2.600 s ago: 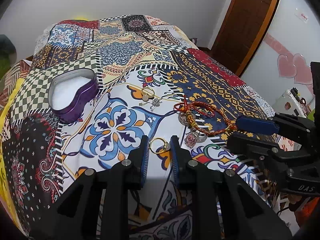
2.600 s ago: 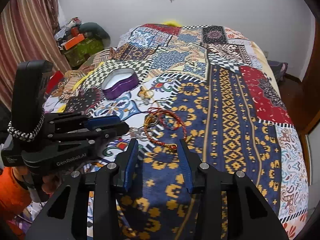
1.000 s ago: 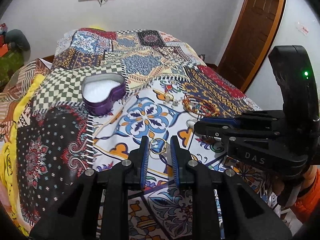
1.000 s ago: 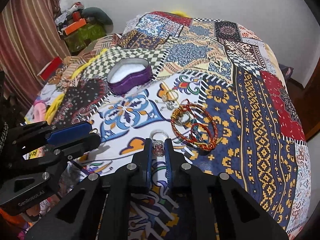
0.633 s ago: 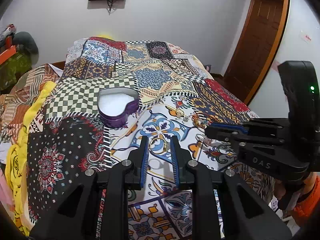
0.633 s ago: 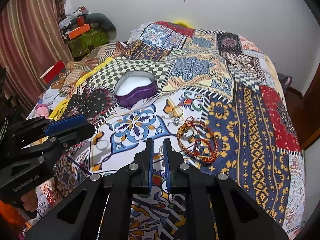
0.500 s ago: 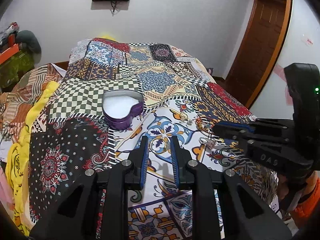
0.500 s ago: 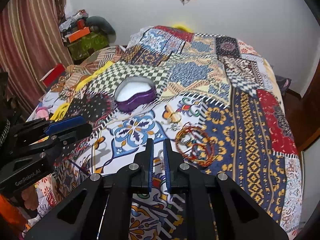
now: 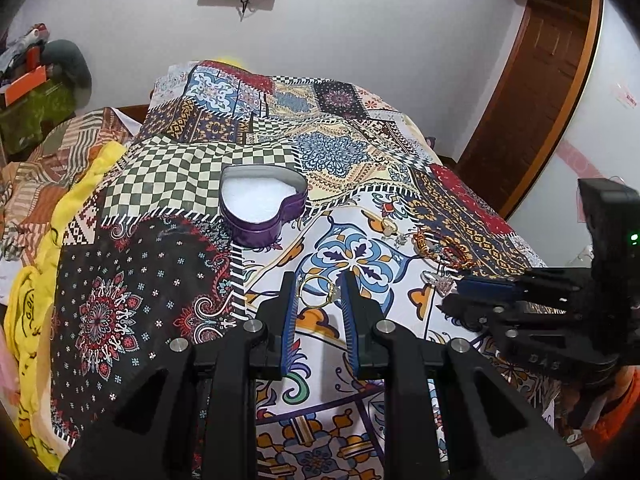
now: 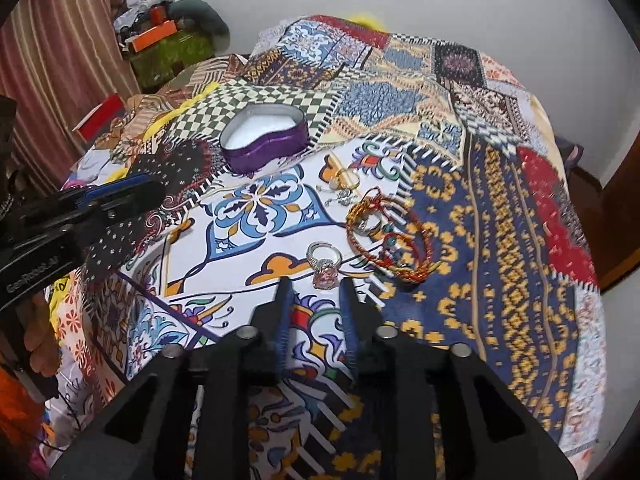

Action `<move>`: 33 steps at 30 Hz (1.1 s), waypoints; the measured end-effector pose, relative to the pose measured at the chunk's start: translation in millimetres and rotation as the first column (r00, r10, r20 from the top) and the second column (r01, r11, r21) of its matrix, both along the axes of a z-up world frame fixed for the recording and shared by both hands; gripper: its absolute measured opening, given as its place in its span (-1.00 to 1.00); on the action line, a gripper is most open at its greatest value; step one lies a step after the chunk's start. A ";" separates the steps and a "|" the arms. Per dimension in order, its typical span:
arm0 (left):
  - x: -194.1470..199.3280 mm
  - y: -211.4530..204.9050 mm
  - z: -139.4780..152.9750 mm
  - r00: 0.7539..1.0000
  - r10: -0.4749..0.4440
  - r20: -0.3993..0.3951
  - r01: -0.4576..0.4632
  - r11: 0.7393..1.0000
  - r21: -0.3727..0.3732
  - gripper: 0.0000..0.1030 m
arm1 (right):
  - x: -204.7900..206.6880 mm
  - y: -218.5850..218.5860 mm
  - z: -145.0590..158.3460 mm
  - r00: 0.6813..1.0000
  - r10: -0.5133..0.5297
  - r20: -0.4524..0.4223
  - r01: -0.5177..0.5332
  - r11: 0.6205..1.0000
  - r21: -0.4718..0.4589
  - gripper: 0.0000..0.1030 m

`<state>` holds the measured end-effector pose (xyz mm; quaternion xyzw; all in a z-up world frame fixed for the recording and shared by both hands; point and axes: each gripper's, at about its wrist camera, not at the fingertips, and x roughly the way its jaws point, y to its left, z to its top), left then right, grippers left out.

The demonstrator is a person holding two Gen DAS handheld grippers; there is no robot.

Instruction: Organize jewelry

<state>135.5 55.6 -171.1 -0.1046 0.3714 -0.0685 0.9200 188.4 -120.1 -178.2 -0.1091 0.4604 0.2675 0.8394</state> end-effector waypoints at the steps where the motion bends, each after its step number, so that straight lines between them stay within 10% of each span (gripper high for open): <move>1: -0.3 0.2 -0.4 1.000 0.000 0.000 0.000 1.000 0.002 -0.61 | 2.2 2.0 -2.4 1.000 -0.001 0.000 0.001 1.000 -0.004 -0.57; 33: 29.8 28.3 18.2 0.995 0.083 0.062 -0.088 0.994 0.071 -0.61 | 44.6 44.7 51.1 0.988 0.053 0.144 -0.067 0.994 0.089 -0.64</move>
